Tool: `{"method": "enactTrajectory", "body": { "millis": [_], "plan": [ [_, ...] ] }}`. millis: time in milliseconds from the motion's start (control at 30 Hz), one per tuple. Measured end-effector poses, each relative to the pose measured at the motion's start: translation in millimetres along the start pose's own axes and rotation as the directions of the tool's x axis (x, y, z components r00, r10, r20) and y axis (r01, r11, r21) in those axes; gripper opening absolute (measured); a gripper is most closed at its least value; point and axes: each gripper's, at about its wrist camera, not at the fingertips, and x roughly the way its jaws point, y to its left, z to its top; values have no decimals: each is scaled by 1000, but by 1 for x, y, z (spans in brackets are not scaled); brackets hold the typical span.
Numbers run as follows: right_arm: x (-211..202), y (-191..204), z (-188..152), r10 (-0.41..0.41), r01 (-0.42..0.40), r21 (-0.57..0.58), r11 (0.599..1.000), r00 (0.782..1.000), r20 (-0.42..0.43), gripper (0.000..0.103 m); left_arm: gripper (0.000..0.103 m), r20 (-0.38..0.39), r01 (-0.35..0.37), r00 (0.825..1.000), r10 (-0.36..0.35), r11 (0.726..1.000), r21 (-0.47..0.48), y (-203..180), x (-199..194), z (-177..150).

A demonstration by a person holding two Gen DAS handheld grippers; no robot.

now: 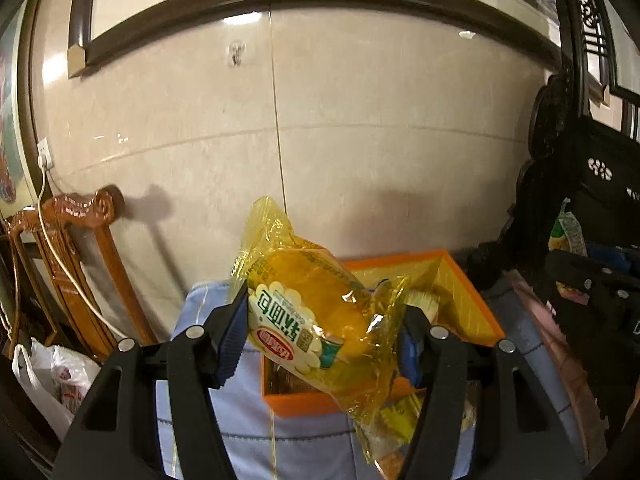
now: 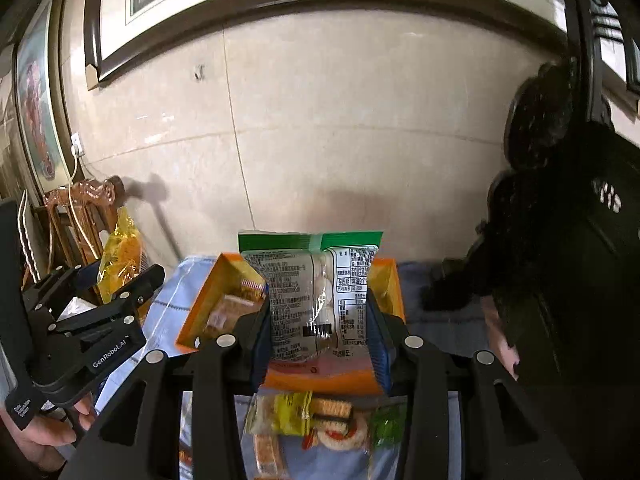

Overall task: Organize snacks
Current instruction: 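Lift the yellow bag with the left gripper while the right carries the white candy bag into the box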

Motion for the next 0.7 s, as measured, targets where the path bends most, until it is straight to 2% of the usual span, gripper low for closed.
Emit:
{"method": "enactTrajectory", "body": {
  "millis": [300,633,700],
  "plan": [
    [13,-5,26,-5,5,-20,1000,1000,14,41,60,12,3,1000,-3,1000,1,-2,21,24],
    [62,-13,34,3,-4,-27,1000,1000,-25,41,60,-25,-8,1000,9,1000,5,-4,72,27],
    [77,-14,37,8,-9,-45,999,1000,-29,45,64,-31,-15,999,15,1000,7,-5,86,28]
  ]
}}
